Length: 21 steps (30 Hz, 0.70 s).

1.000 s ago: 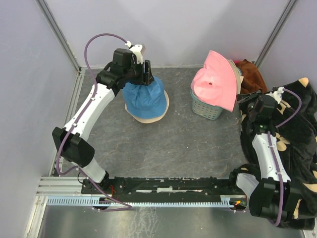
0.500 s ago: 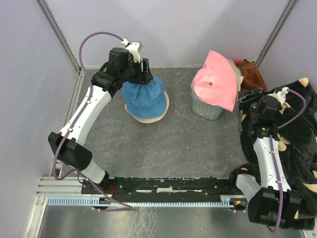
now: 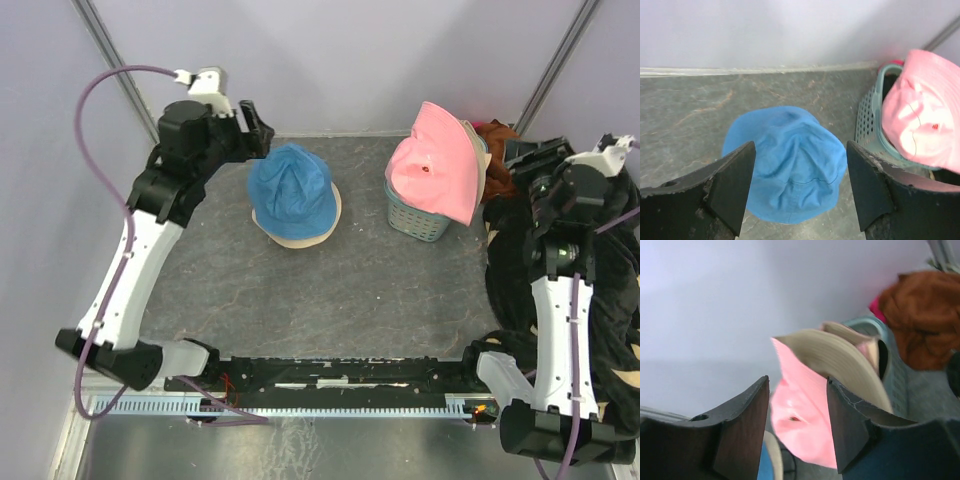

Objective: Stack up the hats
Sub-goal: Stack the hat on the hat, then adjust the hat on the hat stand.

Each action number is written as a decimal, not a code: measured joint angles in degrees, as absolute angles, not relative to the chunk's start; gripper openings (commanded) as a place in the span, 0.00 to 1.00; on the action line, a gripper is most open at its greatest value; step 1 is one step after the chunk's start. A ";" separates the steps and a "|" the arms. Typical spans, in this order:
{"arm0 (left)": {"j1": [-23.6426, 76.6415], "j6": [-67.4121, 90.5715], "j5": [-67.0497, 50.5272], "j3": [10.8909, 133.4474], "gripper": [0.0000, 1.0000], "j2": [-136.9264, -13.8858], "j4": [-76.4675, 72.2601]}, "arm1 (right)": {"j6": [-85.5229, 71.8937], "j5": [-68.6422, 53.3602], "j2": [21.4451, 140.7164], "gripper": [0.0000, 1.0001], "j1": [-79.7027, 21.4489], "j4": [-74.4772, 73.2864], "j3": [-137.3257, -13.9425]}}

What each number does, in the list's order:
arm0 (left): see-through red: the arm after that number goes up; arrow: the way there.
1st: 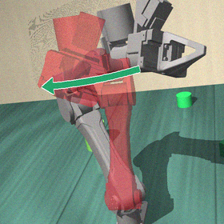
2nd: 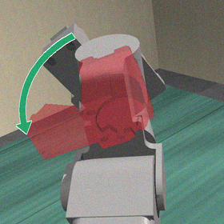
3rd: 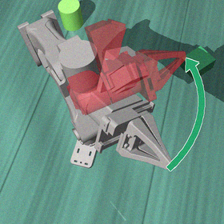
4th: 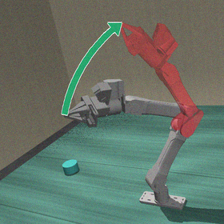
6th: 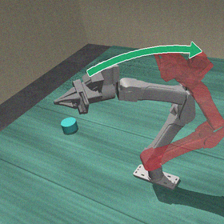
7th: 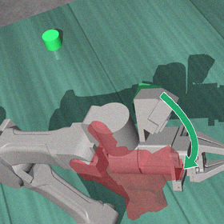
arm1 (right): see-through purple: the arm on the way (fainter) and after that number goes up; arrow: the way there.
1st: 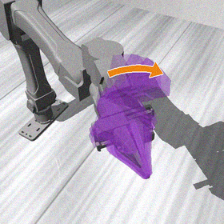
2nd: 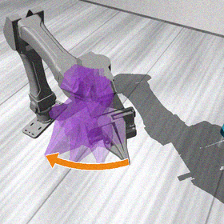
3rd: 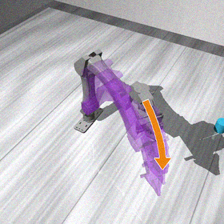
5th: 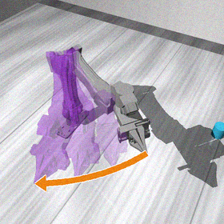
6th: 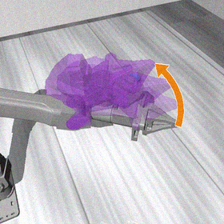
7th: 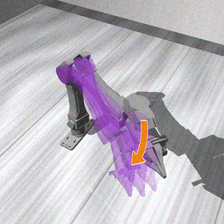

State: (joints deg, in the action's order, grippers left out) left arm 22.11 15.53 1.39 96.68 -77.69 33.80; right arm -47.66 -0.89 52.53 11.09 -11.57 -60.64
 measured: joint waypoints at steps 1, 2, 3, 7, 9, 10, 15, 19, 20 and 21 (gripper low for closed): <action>21.37 16.10 2.74 95.53 0.81 -75.59 32.86 | -47.44 -1.39 52.97 0.58 10.70 -11.79 -63.11; 20.71 16.51 3.68 94.67 0.82 -74.19 32.34 | -47.13 -1.76 53.54 0.58 10.22 -12.01 -65.32; 19.94 17.10 4.54 93.76 0.82 -72.82 31.97 | -46.70 -2.22 54.50 0.58 9.32 -12.21 -67.92; 15.49 19.51 5.65 88.92 0.83 -69.19 29.34 | -43.92 -3.68 60.73 0.58 1.21 -12.80 -78.50; 12.43 21.23 4.38 86.39 0.83 -68.93 28.18 | -42.50 -3.92 63.55 0.58 -3.16 -12.97 -81.47; 10.41 22.44 3.29 84.95 0.82 -69.08 27.44 | -41.67 -3.92 65.52 0.58 -5.93 -13.02 -83.05; 0.30 29.32 -6.59 77.01 0.78 -71.40 21.85 | -38.61 -4.78 75.13 0.58 -15.64 -12.93 -86.24; -4.25 36.73 -16.14 68.23 0.76 -73.41 12.25 | -37.19 -6.66 82.78 0.58 -19.94 -13.28 -86.26; -4.82 38.65 -18.61 65.69 0.76 -73.69 9.06 | -36.99 -6.81 83.88 0.58 -20.43 -12.97 -86.24; -5.32 40.56 -20.95 63.37 0.75 -74.26 6.00 | -36.75 -7.14 85.21 0.59 -21.17 -12.64 -86.15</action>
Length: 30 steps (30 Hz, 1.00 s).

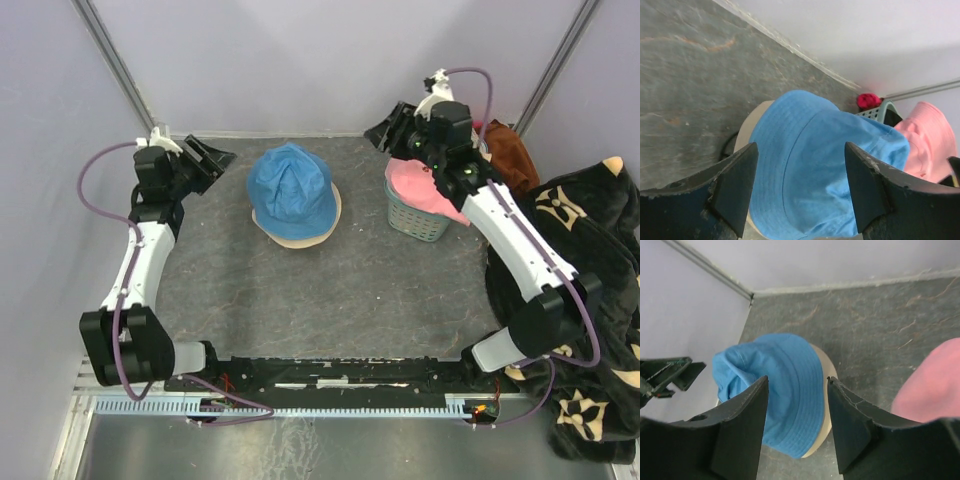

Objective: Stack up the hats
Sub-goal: Adjust the hat on the hat stand.

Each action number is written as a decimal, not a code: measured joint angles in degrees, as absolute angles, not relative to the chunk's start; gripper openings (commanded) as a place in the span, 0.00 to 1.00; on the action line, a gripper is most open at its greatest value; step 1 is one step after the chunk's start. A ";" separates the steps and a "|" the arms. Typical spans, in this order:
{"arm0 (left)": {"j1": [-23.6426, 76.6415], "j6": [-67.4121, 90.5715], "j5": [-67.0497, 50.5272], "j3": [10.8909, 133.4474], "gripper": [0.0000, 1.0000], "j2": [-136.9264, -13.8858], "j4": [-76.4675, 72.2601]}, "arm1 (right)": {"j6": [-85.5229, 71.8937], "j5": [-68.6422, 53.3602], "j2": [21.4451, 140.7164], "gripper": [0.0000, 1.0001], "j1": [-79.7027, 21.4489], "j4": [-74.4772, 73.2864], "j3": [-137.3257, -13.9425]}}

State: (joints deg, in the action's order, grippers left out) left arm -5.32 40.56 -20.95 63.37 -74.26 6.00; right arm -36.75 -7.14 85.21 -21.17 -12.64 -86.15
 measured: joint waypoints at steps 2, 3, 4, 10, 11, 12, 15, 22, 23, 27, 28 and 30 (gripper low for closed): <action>-6.22 43.94 -24.62 59.81 0.74 -75.96 0.30 | -36.53 -7.75 86.83 0.59 -22.22 -11.75 -85.49; -6.59 45.69 -26.33 58.22 0.74 -77.21 -2.50 | -36.47 -8.03 87.50 0.59 -22.72 -11.14 -85.03; -6.83 47.16 -27.70 56.86 0.73 -78.39 -4.99 | -36.32 -8.25 88.16 0.59 -23.24 -10.55 -84.53; -7.84 54.68 -32.42 49.58 0.73 -83.83 -18.57 | -36.07 -9.23 92.38 0.59 -25.32 -7.68 -82.59; -7.99 56.25 -33.32 48.53 0.73 -84.95 -21.74 | -36.07 -9.26 93.30 0.59 -25.58 -7.07 -82.59; -8.03 56.64 -33.41 48.36 0.73 -85.27 -22.37 | -36.07 -9.30 94.13 0.59 -25.85 -6.59 -82.59; -8.19 59.92 -34.79 47.31 0.72 -88.07 -29.69 | -36.12 -9.50 96.51 0.59 -26.26 -5.13 -82.59; -8.29 66.24 -38.28 46.35 0.71 -95.96 -43.62 | -36.25 -10.33 101.51 0.61 -26.41 -2.96 -82.59; -8.29 66.81 -38.70 46.26 0.71 -96.84 -44.71 | -36.32 -10.33 102.15 0.61 -26.41 -2.68 -82.59; -8.40 68.14 -39.81 45.54 0.70 -98.67 -48.21 | -36.42 -10.50 103.96 0.63 -26.41 -1.65 -82.61; -8.40 68.42 -40.03 45.52 0.69 -98.89 -48.82 | -36.53 -10.50 104.25 0.63 -26.41 -1.39 -82.61; -8.45 69.19 -40.71 45.52 0.68 -99.48 -50.70 | -36.82 -10.57 105.12 0.63 -26.41 -0.60 -82.70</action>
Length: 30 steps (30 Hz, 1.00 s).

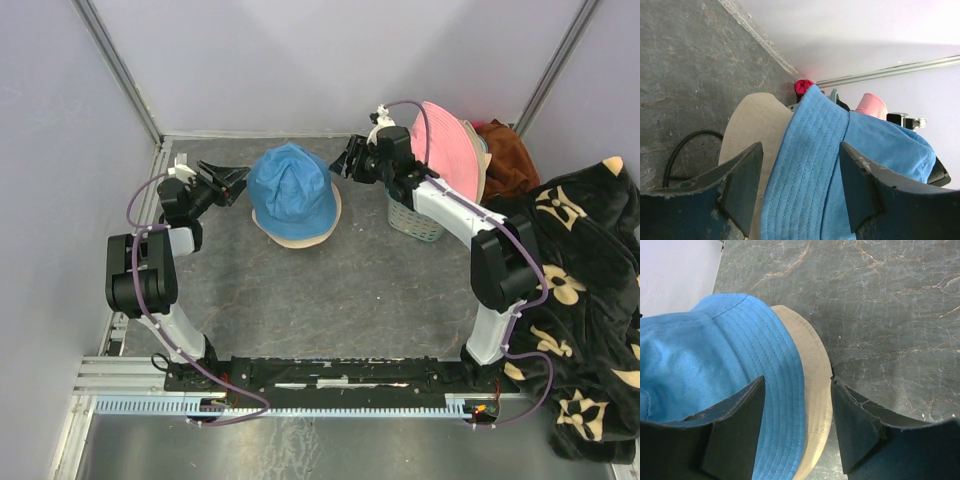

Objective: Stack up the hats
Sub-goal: Adjust the hat on the hat stand.

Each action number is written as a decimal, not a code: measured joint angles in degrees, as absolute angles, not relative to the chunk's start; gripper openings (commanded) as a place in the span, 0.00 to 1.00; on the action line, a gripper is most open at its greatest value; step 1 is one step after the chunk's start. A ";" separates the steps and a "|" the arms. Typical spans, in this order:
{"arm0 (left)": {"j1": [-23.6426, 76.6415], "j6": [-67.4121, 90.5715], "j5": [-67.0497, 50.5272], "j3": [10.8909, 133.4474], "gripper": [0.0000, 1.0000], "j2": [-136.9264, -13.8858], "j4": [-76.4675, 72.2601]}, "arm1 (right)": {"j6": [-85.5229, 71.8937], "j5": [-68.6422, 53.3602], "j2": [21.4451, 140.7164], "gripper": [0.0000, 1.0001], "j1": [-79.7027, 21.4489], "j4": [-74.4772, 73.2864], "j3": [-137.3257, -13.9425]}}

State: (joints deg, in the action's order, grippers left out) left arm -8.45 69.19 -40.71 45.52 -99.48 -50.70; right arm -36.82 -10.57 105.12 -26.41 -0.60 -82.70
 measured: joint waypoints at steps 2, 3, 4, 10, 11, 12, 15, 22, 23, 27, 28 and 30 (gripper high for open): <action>-8.45 69.73 -41.10 45.52 0.67 -100.03 -52.23 | -37.26 -10.81 105.80 0.65 -26.41 0.12 -82.70; -8.45 69.95 -41.21 45.52 0.66 -100.31 -52.95 | -37.63 -11.00 106.26 0.65 -26.41 0.58 -82.81; -8.45 70.24 -41.34 45.52 0.65 -100.57 -53.60 | -37.91 -11.22 106.67 0.65 -26.41 0.97 -82.89; -8.45 70.78 -42.65 45.32 0.60 -101.65 -55.70 | -39.83 -12.67 108.79 0.66 -26.41 3.57 -83.48; -8.45 70.83 -42.68 45.21 0.58 -101.65 -55.86 | -40.07 -12.88 108.92 0.66 -26.41 3.70 -83.48; -8.45 70.87 -42.72 45.08 0.57 -101.65 -55.99 | -40.25 -13.04 108.99 0.67 -26.41 3.88 -83.48; -8.25 71.22 -42.94 44.93 0.49 -101.75 -56.49 | -40.53 -13.28 109.03 0.67 -26.48 4.08 -83.61; -7.46 71.68 -43.66 44.88 0.22 -102.83 -57.54 | -40.60 -13.28 109.75 0.67 -27.35 3.92 -85.08; -7.35 71.79 -43.68 44.86 0.20 -102.98 -57.58 | -40.58 -13.28 109.78 0.67 -27.57 3.90 -85.17; -7.20 72.14 -43.72 44.53 0.12 -103.28 -57.52 | -40.58 -13.26 110.13 0.67 -28.03 3.92 -85.27; -7.20 72.18 -43.72 44.45 0.10 -103.31 -57.52 | -40.60 -13.26 110.30 0.67 -28.03 3.97 -85.27; -7.20 72.18 -43.70 44.23 0.08 -103.31 -57.21 | -40.60 -13.23 110.63 0.67 -28.03 3.95 -85.27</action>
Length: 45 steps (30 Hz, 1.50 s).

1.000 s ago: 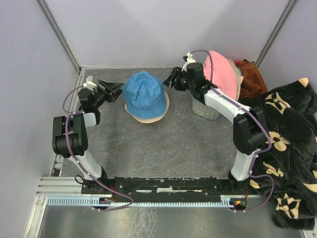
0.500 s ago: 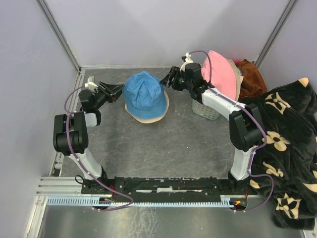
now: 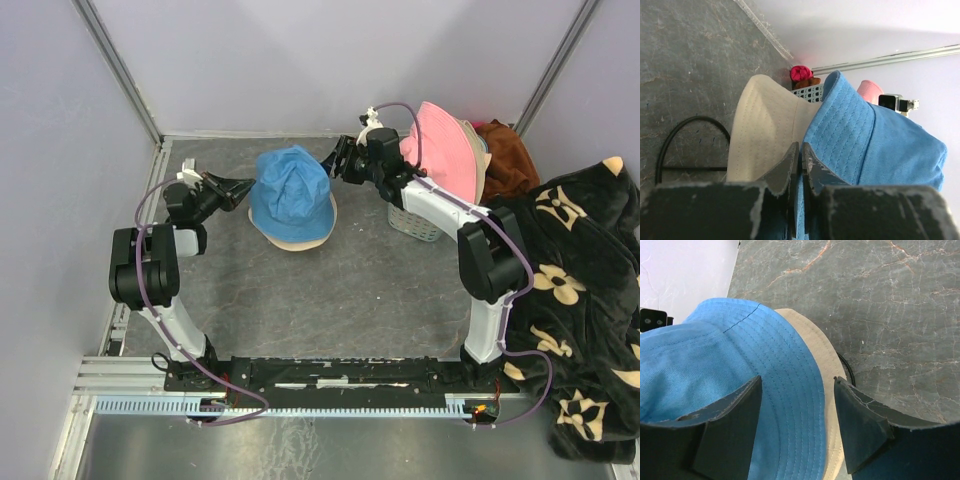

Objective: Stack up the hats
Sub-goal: Adjust the hat on the hat stand.

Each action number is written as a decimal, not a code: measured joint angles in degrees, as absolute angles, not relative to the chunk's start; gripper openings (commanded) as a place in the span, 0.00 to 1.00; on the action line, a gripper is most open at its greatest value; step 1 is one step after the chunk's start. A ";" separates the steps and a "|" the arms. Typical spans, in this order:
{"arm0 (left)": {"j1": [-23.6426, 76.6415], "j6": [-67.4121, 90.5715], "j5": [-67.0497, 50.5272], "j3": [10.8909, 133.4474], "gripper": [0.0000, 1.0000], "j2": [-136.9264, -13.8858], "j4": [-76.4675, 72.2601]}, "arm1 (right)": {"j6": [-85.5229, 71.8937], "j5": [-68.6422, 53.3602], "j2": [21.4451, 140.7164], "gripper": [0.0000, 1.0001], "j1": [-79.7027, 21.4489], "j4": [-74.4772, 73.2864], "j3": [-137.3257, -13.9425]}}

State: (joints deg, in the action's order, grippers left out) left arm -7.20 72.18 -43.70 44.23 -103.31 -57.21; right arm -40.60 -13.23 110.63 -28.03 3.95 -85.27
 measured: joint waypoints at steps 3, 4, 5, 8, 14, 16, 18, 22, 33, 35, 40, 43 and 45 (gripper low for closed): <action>-7.20 72.03 -43.57 43.83 0.06 -103.24 -55.29 | -40.56 -13.13 110.87 0.67 -28.14 3.90 -85.27; -7.20 71.46 -43.40 43.70 0.06 -103.09 -53.67 | -40.47 -13.02 110.87 0.67 -28.25 3.90 -85.27; -7.20 70.52 -43.05 43.57 0.06 -102.74 -51.53 | -40.38 -12.97 110.87 0.67 -28.40 3.88 -85.27; -7.16 66.83 -40.99 43.46 0.06 -100.53 -43.46 | -39.99 -12.73 110.87 0.67 -28.91 3.84 -85.30; -7.16 59.75 -36.60 43.51 0.05 -94.63 -30.59 | -38.94 -11.31 110.87 0.67 -29.74 2.96 -85.93; -7.16 58.33 -35.73 43.51 0.05 -93.36 -28.16 | -38.54 -10.72 110.87 0.67 -30.20 2.57 -86.17; -7.16 57.21 -34.72 43.51 0.05 -92.38 -26.15 | -38.09 -10.02 110.87 0.67 -30.81 2.39 -86.30; -7.16 56.07 -33.80 43.51 0.05 -92.07 -24.16 | -37.50 -9.10 110.87 0.67 -32.10 1.85 -86.70; -11.29 55.79 -30.33 39.20 0.08 -85.36 -20.58 | -36.45 -7.20 112.27 0.67 -35.66 0.03 -89.32; -12.99 55.83 -29.74 37.87 0.14 -83.00 -19.79 | -36.56 -6.94 112.36 0.67 -36.18 0.16 -89.32; -16.12 55.88 -28.56 35.97 0.27 -77.47 -18.92 | -37.28 -5.98 112.31 0.68 -36.62 2.68 -87.85; -16.67 57.06 -29.19 34.87 0.40 -74.81 -20.32 | -38.26 -5.67 111.77 0.68 -36.62 5.56 -85.65; -16.73 58.54 -30.61 33.67 0.44 -73.58 -22.46 | -38.89 -5.41 111.13 0.68 -36.64 7.11 -84.09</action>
State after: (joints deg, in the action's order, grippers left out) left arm -16.73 58.54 -30.61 33.67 -73.58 -22.46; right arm -38.89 -5.41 111.13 -36.64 7.11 -84.09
